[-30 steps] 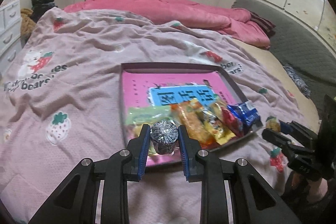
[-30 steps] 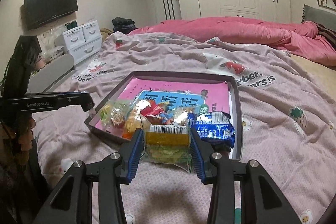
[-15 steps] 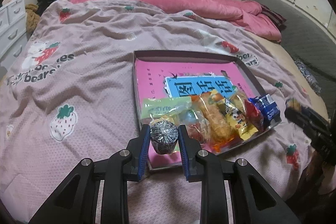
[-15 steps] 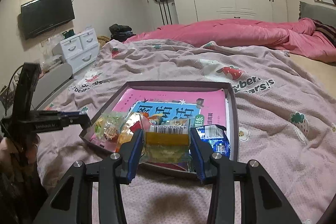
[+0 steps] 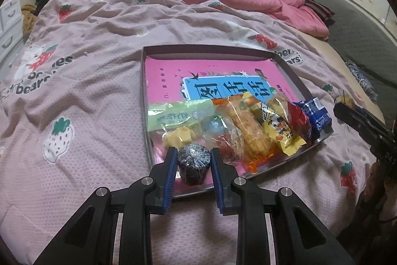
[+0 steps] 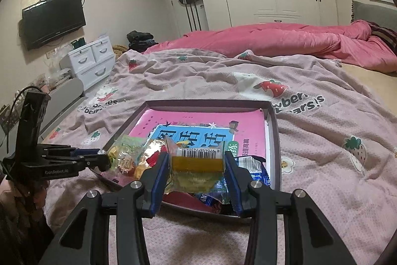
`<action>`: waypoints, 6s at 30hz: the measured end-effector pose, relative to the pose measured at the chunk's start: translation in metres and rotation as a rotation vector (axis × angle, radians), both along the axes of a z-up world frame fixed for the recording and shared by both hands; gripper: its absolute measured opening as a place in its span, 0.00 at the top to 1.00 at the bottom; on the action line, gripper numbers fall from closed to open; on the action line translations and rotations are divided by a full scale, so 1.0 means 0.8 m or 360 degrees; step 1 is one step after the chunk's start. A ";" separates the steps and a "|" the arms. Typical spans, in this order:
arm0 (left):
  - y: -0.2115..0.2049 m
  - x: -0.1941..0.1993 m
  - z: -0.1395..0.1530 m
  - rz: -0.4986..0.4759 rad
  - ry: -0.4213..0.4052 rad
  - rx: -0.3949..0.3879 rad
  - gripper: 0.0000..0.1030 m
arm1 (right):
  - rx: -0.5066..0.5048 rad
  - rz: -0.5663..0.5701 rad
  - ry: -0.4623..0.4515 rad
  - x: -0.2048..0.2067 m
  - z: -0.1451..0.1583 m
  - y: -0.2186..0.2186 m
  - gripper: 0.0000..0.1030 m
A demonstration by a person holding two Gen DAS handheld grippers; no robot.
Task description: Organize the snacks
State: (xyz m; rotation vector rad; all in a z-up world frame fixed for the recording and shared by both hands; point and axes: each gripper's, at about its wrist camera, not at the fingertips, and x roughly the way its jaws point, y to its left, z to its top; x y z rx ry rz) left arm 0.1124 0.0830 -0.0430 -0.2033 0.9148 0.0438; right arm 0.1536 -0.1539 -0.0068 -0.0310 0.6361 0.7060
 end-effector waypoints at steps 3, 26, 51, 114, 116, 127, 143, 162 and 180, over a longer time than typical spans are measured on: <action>-0.004 0.002 -0.003 -0.0013 0.0005 -0.0012 0.73 | -0.0001 -0.0006 -0.0001 0.002 -0.001 0.001 0.58; -0.012 0.013 -0.015 -0.0035 0.0035 -0.0016 0.73 | -0.0076 -0.0049 0.0066 0.028 -0.026 0.013 0.57; -0.012 0.014 -0.016 -0.0033 0.0034 -0.0006 0.73 | -0.0079 0.0046 0.0097 0.041 -0.041 0.039 0.56; -0.010 0.009 -0.007 -0.0003 0.0010 -0.0018 0.60 | -0.0134 -0.0061 0.0038 0.030 -0.033 0.022 0.41; -0.010 0.008 -0.005 -0.0001 0.0004 -0.0018 0.59 | -0.0133 -0.0064 0.0032 0.029 -0.032 0.021 0.40; -0.007 0.004 0.004 0.0011 -0.0029 -0.0007 0.51 | -0.0143 -0.0089 0.0010 0.024 -0.026 0.015 0.39; -0.015 -0.018 0.037 0.0051 -0.0106 0.0061 0.29 | -0.0133 -0.0103 -0.0115 -0.016 0.005 0.010 0.28; -0.060 -0.086 0.048 0.0081 -0.0056 0.0016 0.24 | -0.0172 -0.0169 -0.0014 -0.095 0.018 0.001 0.11; -0.085 -0.123 0.051 0.0075 -0.0053 0.0047 0.24 | -0.0174 -0.0265 -0.0005 -0.126 0.021 -0.020 0.07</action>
